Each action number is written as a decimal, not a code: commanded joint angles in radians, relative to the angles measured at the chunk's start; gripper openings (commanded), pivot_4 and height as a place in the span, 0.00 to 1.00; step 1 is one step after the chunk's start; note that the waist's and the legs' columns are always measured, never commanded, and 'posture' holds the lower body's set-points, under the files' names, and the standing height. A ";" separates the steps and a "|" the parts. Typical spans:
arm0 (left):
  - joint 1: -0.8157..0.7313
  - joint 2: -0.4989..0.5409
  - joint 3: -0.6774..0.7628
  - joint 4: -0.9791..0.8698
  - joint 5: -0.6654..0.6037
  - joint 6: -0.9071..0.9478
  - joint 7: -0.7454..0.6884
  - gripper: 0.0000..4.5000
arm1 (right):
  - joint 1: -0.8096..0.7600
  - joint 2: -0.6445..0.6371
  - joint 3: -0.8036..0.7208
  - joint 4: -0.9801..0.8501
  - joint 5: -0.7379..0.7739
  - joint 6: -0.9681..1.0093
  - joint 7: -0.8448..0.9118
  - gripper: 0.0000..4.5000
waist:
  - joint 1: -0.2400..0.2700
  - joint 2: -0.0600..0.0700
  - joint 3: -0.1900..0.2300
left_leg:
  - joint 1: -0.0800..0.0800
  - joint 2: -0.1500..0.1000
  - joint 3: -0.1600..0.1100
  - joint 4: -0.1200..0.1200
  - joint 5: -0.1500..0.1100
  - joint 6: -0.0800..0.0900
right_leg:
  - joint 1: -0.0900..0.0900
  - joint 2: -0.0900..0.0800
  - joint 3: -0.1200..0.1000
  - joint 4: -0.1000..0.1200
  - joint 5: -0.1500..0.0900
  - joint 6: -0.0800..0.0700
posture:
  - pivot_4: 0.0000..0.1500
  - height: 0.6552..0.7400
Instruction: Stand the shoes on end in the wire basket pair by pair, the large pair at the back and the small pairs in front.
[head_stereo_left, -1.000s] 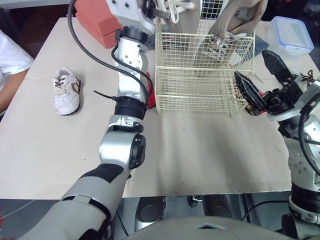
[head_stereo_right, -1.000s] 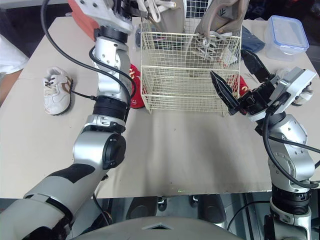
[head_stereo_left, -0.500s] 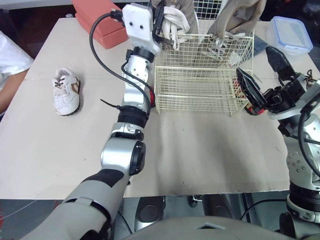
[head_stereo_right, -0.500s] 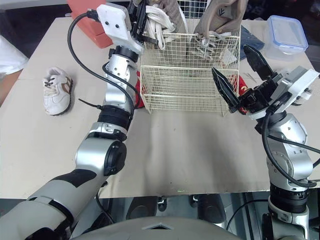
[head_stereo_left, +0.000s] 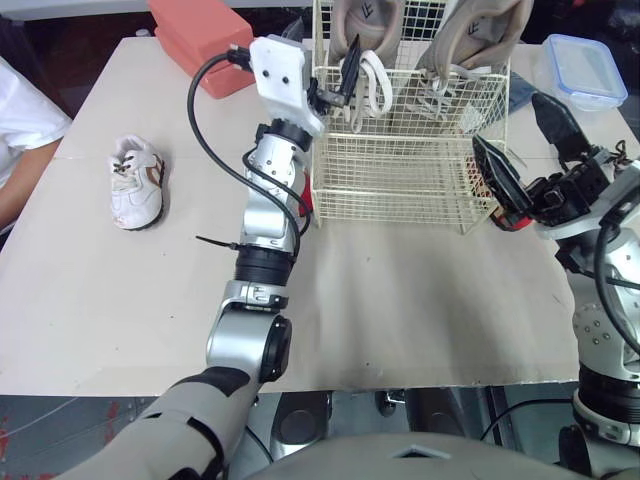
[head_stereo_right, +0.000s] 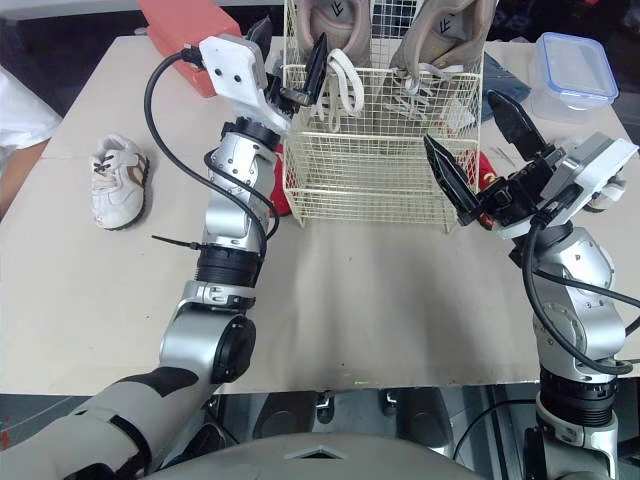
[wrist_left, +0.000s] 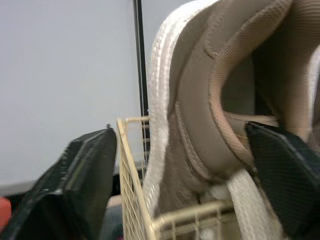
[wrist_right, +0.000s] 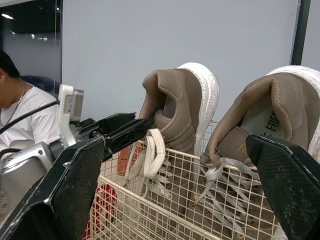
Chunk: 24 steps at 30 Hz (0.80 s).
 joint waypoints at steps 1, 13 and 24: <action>0.061 0.002 -0.022 -0.128 -0.013 0.088 0.002 0.99 | 0.013 -0.030 -0.061 0.013 -0.018 -0.016 -0.013 1.00 | 0.001 0.000 0.000 | 0.000 0.000 0.000 0.000 0.000 0.000 | 0.000 0.000 0.000 0.000 0.000 0.000 | 1.00 0.36; 0.177 0.264 -0.019 -0.497 -0.268 0.407 -0.342 0.99 | 0.206 -0.219 -0.191 0.201 -0.073 0.149 -0.006 1.00 | -0.001 0.003 -0.001 | 0.000 0.001 0.000 -0.001 0.000 0.000 | 0.000 0.000 0.001 0.000 0.000 0.000 | 1.00 0.36; 0.170 0.655 -0.047 -0.643 -0.559 0.726 -0.797 0.99 | 0.177 -0.246 -0.151 0.373 -0.106 0.220 0.057 1.00 | -0.001 0.008 0.000 | 0.000 0.001 0.000 -0.001 -0.002 0.003 | 0.000 0.001 0.002 -0.001 -0.003 0.003 | 1.00 0.36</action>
